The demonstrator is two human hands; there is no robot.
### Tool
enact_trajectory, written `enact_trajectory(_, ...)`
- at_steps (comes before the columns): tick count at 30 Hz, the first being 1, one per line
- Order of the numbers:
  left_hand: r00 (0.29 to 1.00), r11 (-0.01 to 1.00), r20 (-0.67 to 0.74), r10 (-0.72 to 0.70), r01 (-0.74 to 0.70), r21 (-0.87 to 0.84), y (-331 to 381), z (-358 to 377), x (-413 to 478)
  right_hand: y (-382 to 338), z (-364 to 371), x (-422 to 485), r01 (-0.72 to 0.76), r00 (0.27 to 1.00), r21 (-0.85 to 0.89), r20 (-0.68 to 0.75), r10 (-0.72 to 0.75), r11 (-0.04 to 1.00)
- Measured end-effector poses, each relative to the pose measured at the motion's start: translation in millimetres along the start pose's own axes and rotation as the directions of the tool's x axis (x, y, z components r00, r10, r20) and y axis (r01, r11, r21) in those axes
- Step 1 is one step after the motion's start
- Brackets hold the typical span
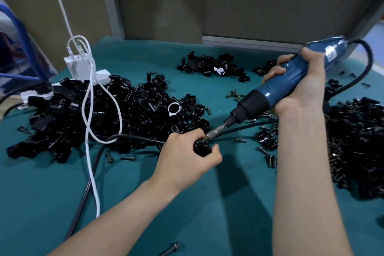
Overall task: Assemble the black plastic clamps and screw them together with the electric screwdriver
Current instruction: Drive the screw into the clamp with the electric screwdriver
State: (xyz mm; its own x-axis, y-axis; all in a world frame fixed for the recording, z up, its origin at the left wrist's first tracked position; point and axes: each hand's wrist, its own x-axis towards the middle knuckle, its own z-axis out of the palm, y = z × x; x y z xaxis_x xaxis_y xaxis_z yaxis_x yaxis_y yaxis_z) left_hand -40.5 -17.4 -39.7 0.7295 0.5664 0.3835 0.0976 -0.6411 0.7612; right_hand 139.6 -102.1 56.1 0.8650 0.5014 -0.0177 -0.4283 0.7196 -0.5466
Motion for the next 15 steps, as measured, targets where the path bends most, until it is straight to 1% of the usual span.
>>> enact_trajectory(6,0.998,0.993,0.023,-0.058,0.06,-0.102,1.4,3.4,-2.5,-0.5,-0.5,-1.3,-0.016,0.999,0.02,0.038,0.016,1.0)
enact_trajectory(12,0.997,0.983,0.053,-0.056,0.065,-0.172,3.5,3.7,-1.7,-0.8,-2.5,0.9,-0.022,0.995,0.017,0.094,0.021,1.0)
enact_trajectory(15,0.992,0.966,0.084,-0.091,0.108,-0.236,6.2,4.0,-2.6,-0.8,-3.8,0.8,-0.022,0.994,0.033,0.107,0.018,0.999)
